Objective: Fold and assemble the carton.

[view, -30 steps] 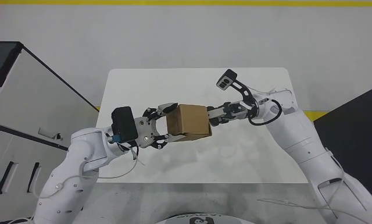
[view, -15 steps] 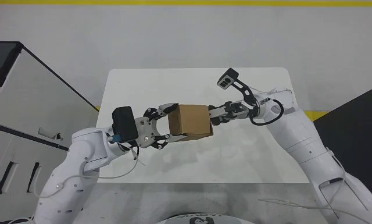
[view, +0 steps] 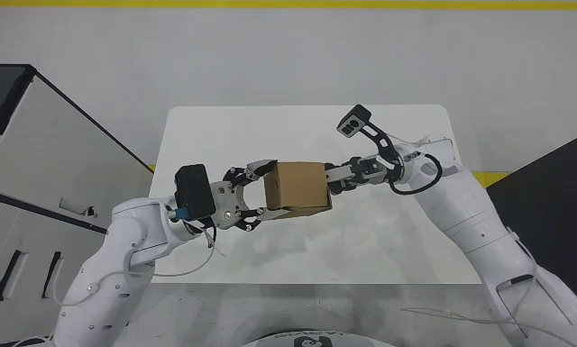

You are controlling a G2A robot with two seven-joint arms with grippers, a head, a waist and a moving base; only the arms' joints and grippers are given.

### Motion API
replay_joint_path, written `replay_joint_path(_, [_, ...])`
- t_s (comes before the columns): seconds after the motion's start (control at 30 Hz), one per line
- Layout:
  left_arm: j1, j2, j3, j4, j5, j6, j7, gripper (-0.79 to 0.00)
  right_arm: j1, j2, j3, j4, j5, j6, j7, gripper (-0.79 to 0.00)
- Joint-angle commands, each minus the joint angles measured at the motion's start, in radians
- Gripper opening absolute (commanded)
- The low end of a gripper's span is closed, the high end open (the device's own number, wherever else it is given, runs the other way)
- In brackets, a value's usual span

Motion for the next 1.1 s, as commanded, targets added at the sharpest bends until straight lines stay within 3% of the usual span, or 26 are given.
replay_joint_path(0.0, [0.000, 0.000, 0.000, 0.000, -0.002, 0.000, -0.002, -0.760, 0.001, 0.001, -0.003, 0.001, 0.003, -0.002, 0.000, -0.730])
replay_joint_path(0.57, [-0.002, 0.001, 0.000, 0.004, -0.006, -0.001, -0.005, -0.477, 0.012, 0.007, -0.020, 0.000, 0.020, -0.026, 0.000, -0.730])
replay_joint_path(0.93, [-0.004, 0.001, 0.003, 0.007, -0.005, 0.000, -0.004, -0.366, 0.020, 0.012, -0.034, 0.001, 0.023, -0.030, 0.000, -0.730])
replay_joint_path(1.07, [-0.005, 0.001, 0.004, 0.007, -0.004, 0.001, -0.003, -0.219, 0.022, 0.013, -0.037, 0.002, 0.025, -0.035, 0.000, -0.730])
